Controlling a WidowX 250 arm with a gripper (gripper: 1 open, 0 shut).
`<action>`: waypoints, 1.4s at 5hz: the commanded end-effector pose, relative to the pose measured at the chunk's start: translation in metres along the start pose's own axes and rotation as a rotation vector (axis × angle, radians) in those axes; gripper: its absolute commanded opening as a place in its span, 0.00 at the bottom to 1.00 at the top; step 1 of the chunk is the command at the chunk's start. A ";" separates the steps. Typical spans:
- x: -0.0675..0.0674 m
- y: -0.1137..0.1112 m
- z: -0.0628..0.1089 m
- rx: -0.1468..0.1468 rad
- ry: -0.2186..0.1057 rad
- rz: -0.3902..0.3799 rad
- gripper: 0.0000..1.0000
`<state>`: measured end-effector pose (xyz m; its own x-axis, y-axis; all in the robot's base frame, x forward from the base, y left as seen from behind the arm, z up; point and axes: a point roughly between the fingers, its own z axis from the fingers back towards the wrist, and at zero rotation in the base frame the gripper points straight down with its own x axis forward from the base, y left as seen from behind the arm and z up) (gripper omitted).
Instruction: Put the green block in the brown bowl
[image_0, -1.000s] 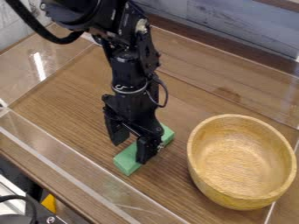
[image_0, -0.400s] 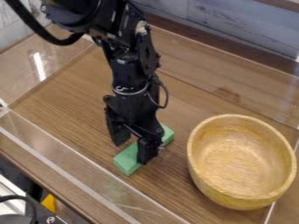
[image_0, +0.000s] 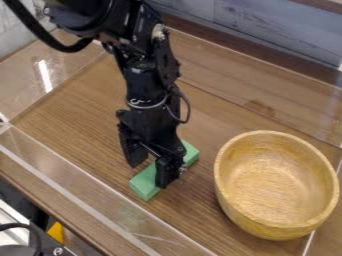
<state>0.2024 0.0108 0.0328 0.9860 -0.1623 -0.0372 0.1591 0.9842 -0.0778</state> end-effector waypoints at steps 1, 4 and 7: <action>0.004 0.002 0.004 0.002 -0.021 0.010 1.00; 0.004 -0.002 0.007 -0.008 -0.019 0.017 0.00; 0.009 -0.007 0.026 -0.039 -0.014 0.033 0.00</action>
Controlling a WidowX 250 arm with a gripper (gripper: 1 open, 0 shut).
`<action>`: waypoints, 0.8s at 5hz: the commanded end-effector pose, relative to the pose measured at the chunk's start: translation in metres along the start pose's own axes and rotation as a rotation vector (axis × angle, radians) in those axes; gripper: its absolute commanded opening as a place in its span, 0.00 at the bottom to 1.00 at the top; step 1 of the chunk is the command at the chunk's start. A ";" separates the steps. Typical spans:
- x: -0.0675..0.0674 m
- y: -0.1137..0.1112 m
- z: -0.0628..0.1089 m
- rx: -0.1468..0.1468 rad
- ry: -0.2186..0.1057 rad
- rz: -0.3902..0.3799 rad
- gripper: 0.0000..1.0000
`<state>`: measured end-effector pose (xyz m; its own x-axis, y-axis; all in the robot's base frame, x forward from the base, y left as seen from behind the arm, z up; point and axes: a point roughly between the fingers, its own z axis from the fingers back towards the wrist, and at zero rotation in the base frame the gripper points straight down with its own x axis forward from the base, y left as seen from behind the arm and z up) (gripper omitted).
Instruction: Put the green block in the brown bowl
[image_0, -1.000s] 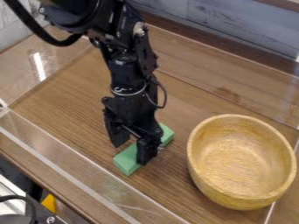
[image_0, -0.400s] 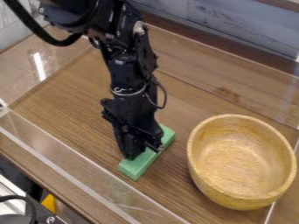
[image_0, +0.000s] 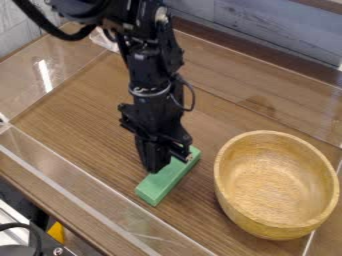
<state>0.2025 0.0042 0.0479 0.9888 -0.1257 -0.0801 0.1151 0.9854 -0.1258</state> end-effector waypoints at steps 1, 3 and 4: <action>0.011 -0.002 0.014 0.006 -0.052 -0.011 0.00; 0.014 -0.006 0.016 -0.004 -0.049 -0.012 0.00; 0.015 -0.009 0.018 -0.009 -0.046 -0.011 0.00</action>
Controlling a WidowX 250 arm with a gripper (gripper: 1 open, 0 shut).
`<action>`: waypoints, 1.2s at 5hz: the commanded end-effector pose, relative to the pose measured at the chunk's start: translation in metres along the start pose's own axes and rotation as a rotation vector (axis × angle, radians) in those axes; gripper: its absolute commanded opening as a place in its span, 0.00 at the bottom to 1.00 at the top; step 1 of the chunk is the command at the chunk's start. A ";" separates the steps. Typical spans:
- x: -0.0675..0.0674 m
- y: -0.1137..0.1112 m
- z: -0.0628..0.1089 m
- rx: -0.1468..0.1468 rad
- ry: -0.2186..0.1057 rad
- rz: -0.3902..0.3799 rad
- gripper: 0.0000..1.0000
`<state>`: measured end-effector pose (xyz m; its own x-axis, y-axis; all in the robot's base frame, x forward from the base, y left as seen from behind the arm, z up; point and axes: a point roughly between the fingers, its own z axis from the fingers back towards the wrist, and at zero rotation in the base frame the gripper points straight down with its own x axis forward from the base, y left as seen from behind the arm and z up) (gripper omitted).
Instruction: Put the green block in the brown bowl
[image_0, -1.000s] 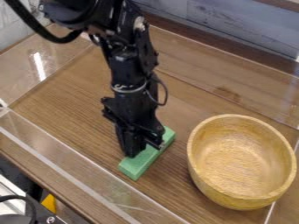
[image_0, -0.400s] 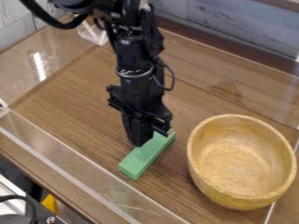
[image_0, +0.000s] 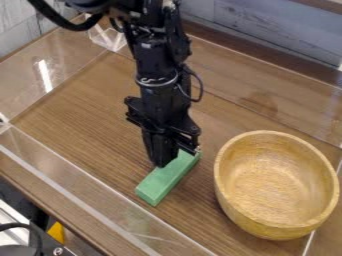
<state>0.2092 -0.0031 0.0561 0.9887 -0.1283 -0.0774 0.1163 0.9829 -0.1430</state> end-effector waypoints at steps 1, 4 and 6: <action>0.008 -0.004 0.012 0.003 -0.041 -0.009 0.00; 0.014 -0.009 0.021 -0.009 -0.035 -0.024 0.00; 0.026 -0.010 0.028 -0.006 -0.046 -0.043 0.00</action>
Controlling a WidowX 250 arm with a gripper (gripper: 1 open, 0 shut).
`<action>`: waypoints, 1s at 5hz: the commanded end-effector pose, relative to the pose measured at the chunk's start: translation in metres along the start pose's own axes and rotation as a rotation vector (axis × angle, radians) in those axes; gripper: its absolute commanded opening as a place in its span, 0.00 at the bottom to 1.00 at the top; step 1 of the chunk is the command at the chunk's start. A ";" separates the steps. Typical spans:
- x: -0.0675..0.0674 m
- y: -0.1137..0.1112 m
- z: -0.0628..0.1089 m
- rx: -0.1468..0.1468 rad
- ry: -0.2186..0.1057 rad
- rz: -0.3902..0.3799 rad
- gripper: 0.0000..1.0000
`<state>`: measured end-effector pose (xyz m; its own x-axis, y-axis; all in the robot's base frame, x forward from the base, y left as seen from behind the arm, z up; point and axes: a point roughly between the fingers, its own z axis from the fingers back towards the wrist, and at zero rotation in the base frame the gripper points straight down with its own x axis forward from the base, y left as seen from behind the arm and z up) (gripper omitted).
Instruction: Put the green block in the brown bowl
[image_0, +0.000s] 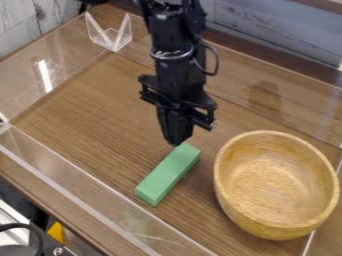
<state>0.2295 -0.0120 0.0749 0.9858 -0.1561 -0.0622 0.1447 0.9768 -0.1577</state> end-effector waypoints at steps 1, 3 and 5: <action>0.012 -0.002 0.010 0.010 -0.037 -0.012 0.00; 0.022 -0.003 0.009 0.024 -0.042 0.001 0.00; 0.031 -0.003 0.009 0.039 -0.040 0.018 0.00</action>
<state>0.2525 -0.0173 0.0731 0.9892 -0.1319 -0.0642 0.1231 0.9844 -0.1259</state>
